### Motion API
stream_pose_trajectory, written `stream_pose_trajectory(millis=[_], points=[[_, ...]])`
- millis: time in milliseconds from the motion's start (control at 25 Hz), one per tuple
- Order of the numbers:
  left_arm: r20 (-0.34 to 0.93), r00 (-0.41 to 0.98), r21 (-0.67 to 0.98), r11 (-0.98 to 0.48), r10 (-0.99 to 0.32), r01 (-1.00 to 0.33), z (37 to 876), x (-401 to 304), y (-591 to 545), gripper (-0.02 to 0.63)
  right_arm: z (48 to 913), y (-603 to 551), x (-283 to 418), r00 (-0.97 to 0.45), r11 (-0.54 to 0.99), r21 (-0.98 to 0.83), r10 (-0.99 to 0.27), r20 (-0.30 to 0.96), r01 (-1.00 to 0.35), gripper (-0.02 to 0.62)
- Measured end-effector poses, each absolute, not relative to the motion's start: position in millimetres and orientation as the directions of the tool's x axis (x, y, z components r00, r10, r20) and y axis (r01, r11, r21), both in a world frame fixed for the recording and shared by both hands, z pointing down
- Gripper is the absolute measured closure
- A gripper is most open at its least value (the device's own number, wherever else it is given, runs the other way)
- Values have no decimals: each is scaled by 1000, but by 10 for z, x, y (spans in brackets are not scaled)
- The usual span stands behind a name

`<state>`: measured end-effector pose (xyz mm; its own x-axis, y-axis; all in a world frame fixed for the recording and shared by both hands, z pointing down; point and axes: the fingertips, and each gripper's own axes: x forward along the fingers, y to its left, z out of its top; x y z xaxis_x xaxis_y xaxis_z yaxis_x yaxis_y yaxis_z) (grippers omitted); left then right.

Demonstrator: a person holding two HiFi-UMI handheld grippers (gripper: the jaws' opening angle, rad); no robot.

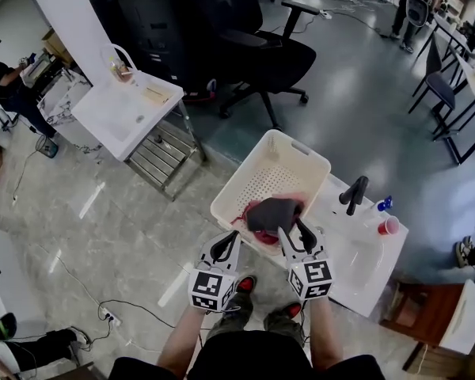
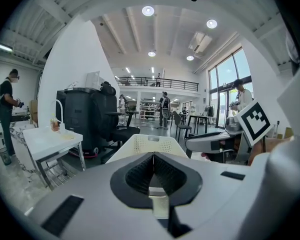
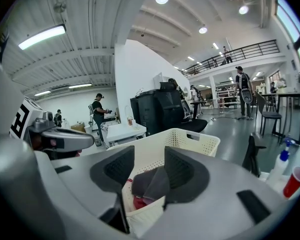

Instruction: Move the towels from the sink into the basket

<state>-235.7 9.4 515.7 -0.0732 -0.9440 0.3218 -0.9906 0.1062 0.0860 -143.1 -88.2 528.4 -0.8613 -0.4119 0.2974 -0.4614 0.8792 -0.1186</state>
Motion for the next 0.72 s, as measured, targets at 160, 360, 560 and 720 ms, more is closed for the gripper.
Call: stream_pose_trajectory(millis=[160,360,560,720], points=[[293,-35,80,61,-956,-995,5030,-2250,-12,598,5162,-945,-1249,-842,859,-95,-462,278,-503,391],[264,21,67,-4,-964,-998,4886,-2087,-133,598,4985,-1015,-1000,-808,820,-72,-537,242,-567,429],[236,88,55,-78,-968,-995,4756,-1880,-271,598,4840,-1069,-665,-760,772,-36,-615,211,-635,475],[221,149,47,-142,-964,-989,4679,-1695,-397,598,4741,-1132,-386,-706,717,-17,-683,188,-697,511]])
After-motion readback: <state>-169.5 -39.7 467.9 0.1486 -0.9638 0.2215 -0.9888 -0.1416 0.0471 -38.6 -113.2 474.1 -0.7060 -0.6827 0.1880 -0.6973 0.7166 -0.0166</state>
